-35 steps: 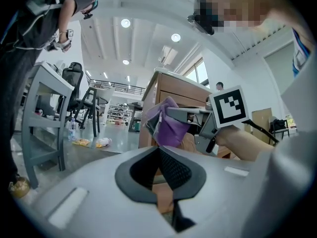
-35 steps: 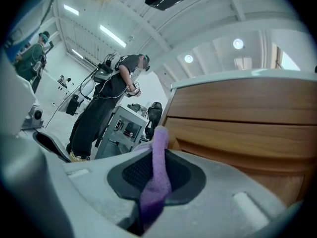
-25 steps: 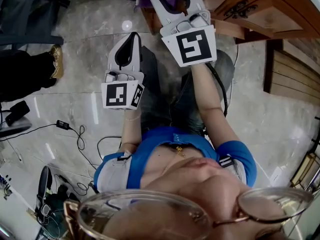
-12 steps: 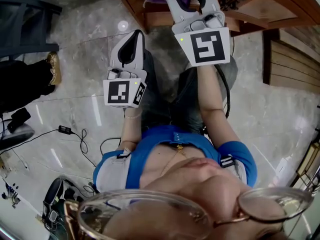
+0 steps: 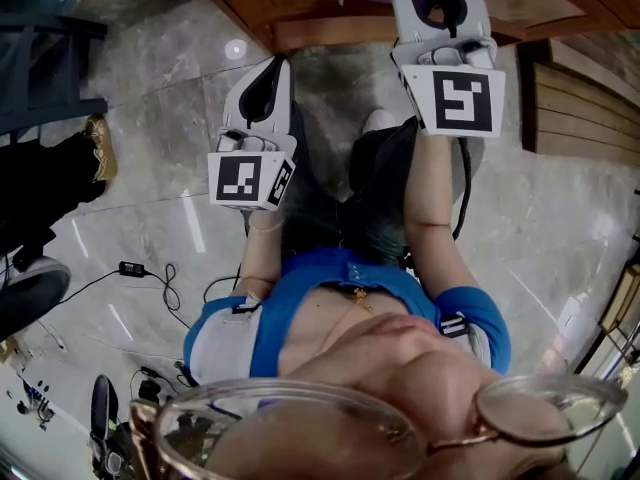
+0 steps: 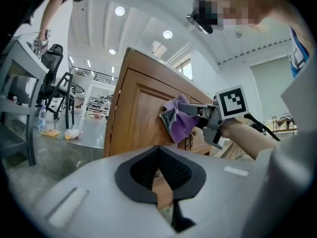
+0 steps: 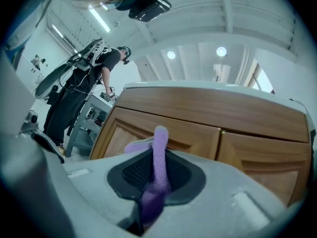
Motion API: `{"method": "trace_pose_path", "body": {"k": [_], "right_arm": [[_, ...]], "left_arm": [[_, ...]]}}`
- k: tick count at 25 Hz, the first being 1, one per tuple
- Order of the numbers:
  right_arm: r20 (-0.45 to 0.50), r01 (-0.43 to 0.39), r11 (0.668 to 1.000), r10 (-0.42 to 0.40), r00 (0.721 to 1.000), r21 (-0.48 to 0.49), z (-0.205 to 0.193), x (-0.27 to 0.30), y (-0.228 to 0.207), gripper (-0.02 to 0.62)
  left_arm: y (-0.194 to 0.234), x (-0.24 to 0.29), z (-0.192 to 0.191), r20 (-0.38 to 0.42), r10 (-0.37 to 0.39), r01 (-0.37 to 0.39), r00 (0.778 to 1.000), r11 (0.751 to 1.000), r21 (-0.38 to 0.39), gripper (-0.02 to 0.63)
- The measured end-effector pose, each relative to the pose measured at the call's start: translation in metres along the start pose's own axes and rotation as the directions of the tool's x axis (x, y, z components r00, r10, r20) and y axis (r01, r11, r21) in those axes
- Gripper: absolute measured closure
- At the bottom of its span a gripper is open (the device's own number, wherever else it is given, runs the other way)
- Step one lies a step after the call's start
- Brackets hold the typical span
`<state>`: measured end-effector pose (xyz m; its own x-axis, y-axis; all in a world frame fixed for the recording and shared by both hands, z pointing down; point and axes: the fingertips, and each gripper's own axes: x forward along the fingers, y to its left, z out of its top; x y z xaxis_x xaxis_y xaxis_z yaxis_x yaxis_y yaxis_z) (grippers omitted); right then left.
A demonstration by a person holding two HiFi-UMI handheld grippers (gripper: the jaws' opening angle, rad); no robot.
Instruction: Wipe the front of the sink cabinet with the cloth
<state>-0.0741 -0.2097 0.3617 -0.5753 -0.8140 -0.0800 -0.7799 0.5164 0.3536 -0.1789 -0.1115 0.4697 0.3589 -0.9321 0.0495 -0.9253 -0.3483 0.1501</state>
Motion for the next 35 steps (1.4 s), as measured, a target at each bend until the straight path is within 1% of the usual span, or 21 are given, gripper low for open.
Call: {"method": "trace_pose_path", "body": {"k": [2, 4, 7, 15, 24, 27, 30, 35], "right_arm": [[-0.009, 0.039, 0.999, -0.039, 0.999, -0.009, -0.006, -0.007, -0.014, 0.541], [-0.003, 0.060, 0.998, -0.060, 0.998, -0.001, -0.009, -0.012, -0.025, 0.540], [0.004, 0.065, 0.998, -0.065, 0.998, 0.023, -0.011, -0.013, -0.027, 0.540], [0.000, 0.075, 0.997, -0.076, 0.997, 0.008, -0.016, -0.013, -0.025, 0.540], [-0.106, 0.047, 0.999, -0.046, 0.993, 0.009, -0.054, -0.011, -0.007, 0.541], [-0.140, 0.027, 0.999, -0.025, 0.990, 0.017, -0.066, -0.009, 0.001, 0.541], [-0.148, 0.025, 0.999, -0.021, 0.989, 0.023, -0.073, -0.008, 0.004, 0.541], [-0.144, 0.026, 1.000, -0.024, 0.989, 0.016, -0.072, -0.008, 0.005, 0.541]], "left_arm": [[-0.004, 0.003, -0.002, -0.002, -0.013, 0.013, 1.000, 1.000, -0.006, 0.604], [-0.008, 0.004, -0.003, -0.001, -0.026, 0.026, 1.000, 1.000, -0.011, 0.604], [-0.010, 0.006, -0.004, -0.002, -0.036, 0.036, 0.999, 0.999, -0.010, 0.604], [-0.010, 0.006, -0.005, -0.003, -0.035, 0.035, 0.999, 0.999, -0.014, 0.604], [-0.012, 0.006, -0.008, -0.002, -0.055, 0.055, 0.998, 0.998, -0.028, 0.604], [-0.012, 0.007, -0.009, -0.004, -0.058, 0.058, 0.998, 0.998, -0.033, 0.604], [-0.011, 0.008, -0.010, -0.004, -0.060, 0.060, 0.998, 0.998, -0.036, 0.604], [-0.009, 0.005, -0.010, -0.002, -0.053, 0.052, 0.999, 0.998, -0.037, 0.604]]}}
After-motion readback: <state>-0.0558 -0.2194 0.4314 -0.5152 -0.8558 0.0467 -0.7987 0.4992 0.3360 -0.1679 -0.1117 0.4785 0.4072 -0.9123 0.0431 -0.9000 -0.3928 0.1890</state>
